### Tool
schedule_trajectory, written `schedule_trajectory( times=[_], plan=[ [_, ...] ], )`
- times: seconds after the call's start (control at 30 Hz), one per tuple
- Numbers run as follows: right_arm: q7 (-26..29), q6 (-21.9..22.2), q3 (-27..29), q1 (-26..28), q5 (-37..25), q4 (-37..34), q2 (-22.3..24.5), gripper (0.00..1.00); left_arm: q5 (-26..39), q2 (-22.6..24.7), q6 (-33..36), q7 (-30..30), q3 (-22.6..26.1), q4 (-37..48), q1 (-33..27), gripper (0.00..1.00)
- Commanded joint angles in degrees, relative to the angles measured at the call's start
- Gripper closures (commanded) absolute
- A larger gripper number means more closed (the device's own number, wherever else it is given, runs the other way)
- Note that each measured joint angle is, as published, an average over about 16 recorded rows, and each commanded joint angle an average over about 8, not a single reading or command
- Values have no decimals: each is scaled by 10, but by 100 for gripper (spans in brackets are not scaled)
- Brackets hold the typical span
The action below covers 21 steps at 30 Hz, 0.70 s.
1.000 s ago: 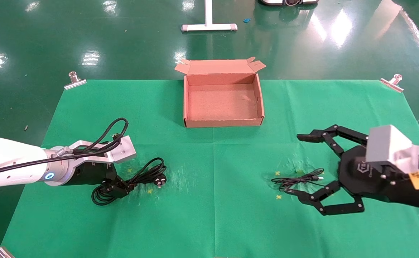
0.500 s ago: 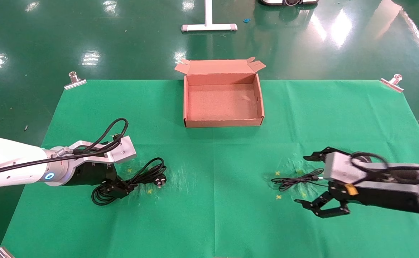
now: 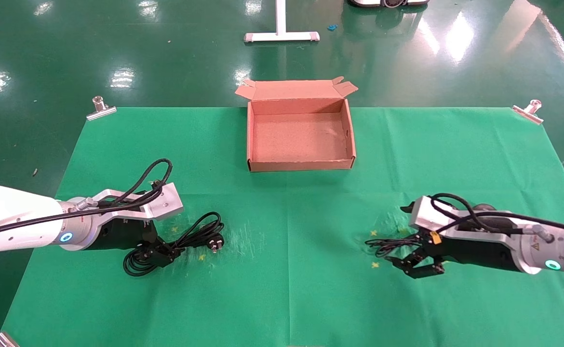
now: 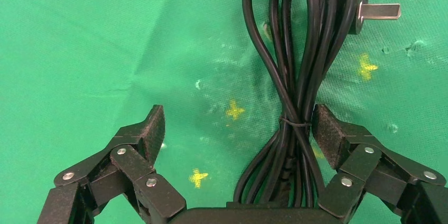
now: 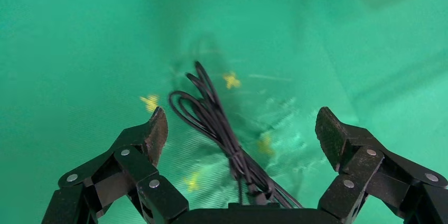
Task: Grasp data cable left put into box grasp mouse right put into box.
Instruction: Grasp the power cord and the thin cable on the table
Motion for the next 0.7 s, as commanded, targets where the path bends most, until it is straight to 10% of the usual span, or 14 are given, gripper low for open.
schedule_trajectory(
  times=[0.03,0.2,0.3,0.5,0.7],
  plan=[
    [-3,3,-3,4,-7,-13,-7,0,0,0,0,0,0,0,0,3],
    [-17,12,-5,6,-15,-27,-14,0,0,0,0,0,0,0,0,61],
    [-22,16,-5,6,-16,-32,-16,29,0,0,0,0,0,0,0,96],
    [-22,17,-5,6,-15,-33,-17,98,0,0,0,0,0,0,0,100],
    [-20,15,-5,5,-14,-30,-15,100,0,0,0,0,0,0,0,100]
  ],
)
